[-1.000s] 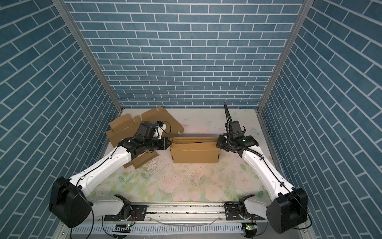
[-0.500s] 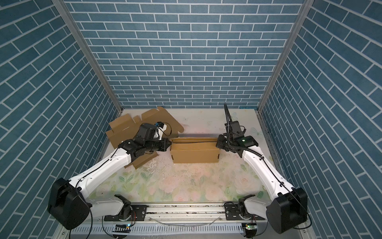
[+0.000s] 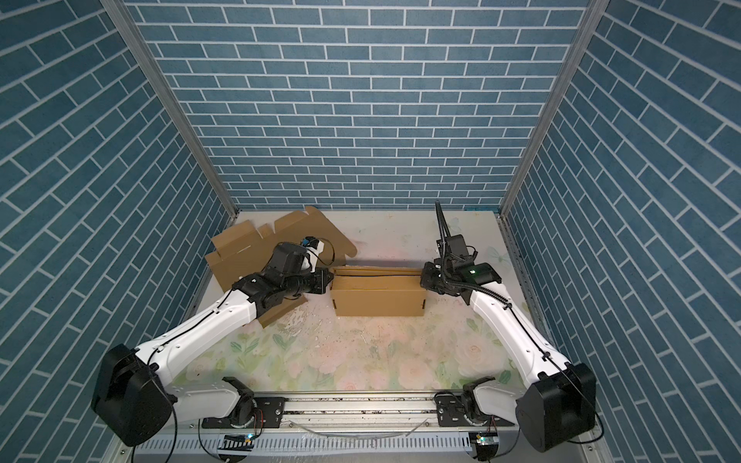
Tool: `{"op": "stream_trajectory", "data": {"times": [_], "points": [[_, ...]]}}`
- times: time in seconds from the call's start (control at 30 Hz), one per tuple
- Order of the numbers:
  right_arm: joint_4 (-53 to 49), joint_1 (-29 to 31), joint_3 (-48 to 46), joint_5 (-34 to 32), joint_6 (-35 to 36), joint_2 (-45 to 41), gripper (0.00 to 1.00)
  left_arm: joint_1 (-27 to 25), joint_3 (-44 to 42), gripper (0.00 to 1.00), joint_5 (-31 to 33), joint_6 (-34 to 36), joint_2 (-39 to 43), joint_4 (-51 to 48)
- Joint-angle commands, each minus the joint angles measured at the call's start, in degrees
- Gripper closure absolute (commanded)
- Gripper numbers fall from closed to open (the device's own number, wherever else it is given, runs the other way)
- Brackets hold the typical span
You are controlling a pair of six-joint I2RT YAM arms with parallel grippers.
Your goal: Fold the paper box
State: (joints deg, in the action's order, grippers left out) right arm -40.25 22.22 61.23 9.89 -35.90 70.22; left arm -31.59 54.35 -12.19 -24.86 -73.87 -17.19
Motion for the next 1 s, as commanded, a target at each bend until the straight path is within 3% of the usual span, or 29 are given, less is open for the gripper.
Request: {"op": "stream_trajectory", "data": {"times": [0.0,0.17,0.33,0.6,0.73,0.97], "points": [[-5.35,-1.14,1.79,4.28,3.29,0.05,0.67,-1.19,-3.2,1.0,0.14,-0.28,-2.17,-9.97],[-13.47,-5.42,8.63,6.67,15.01,1.07,0.48,-1.55,-2.93,1.0,0.17,-0.1,-2.33,-10.05],[-21.33,-5.69,17.57,-2.84,28.27,2.22,0.36,-2.14,-2.4,1.0,0.64,0.14,-2.68,-10.0],[-13.42,9.93,16.8,-14.76,57.69,3.34,0.14,-2.98,-1.7,1.0,1.0,0.38,-3.43,-10.11],[-12.1,13.71,20.09,-9.76,65.65,8.99,0.08,-3.81,-1.37,1.0,1.12,0.45,-4.21,-9.84],[-13.95,16.55,24.44,-3.73,69.97,17.32,0.05,-4.2,-1.26,1.0,1.38,0.67,-4.19,-10.22]]}}
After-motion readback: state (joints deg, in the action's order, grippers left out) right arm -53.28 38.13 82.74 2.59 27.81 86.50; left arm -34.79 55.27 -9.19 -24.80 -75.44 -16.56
